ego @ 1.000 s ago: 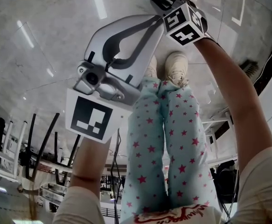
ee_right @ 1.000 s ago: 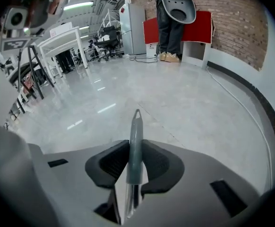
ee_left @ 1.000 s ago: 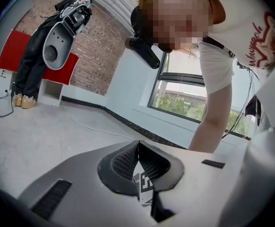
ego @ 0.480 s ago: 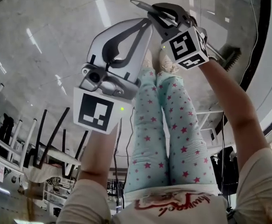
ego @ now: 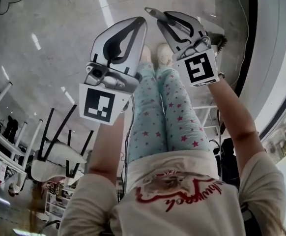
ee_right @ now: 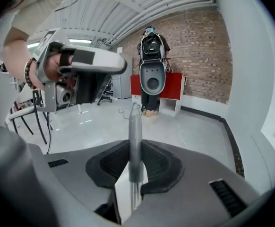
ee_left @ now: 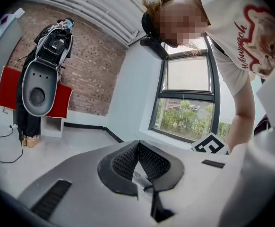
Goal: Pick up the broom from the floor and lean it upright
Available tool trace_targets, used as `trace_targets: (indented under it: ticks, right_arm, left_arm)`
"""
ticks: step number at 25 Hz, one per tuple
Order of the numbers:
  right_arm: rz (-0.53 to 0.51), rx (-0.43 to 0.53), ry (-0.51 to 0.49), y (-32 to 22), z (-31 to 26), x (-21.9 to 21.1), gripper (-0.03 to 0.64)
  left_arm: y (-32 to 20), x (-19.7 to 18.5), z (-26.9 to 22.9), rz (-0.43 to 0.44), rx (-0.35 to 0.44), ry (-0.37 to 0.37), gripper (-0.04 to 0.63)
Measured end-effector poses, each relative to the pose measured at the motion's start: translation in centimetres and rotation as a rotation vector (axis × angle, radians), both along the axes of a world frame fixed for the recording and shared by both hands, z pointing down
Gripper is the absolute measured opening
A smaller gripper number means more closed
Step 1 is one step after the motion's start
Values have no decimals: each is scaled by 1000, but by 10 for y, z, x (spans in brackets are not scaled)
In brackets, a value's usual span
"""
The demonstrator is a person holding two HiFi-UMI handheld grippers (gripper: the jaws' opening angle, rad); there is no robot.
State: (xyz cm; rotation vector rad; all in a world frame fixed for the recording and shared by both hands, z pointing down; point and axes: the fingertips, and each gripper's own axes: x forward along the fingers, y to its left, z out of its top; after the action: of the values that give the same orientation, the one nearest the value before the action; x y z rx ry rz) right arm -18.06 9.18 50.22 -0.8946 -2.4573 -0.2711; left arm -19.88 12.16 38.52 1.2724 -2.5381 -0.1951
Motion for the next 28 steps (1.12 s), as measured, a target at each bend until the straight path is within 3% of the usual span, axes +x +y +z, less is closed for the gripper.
trace_targets:
  ticks: [7, 14, 28]
  right_arm:
    - [31, 3, -57, -12, -72, 20, 100]
    - [95, 11, -120, -32, -126, 30, 97]
    - [324, -58, -243, -52, -223, 33, 94]
  left_arm:
    - [-7, 13, -33, 13, -7, 26, 21]
    - [-20, 18, -81, 56, -3, -12, 21]
    - [-24, 34, -162, 144, 15, -79, 21]
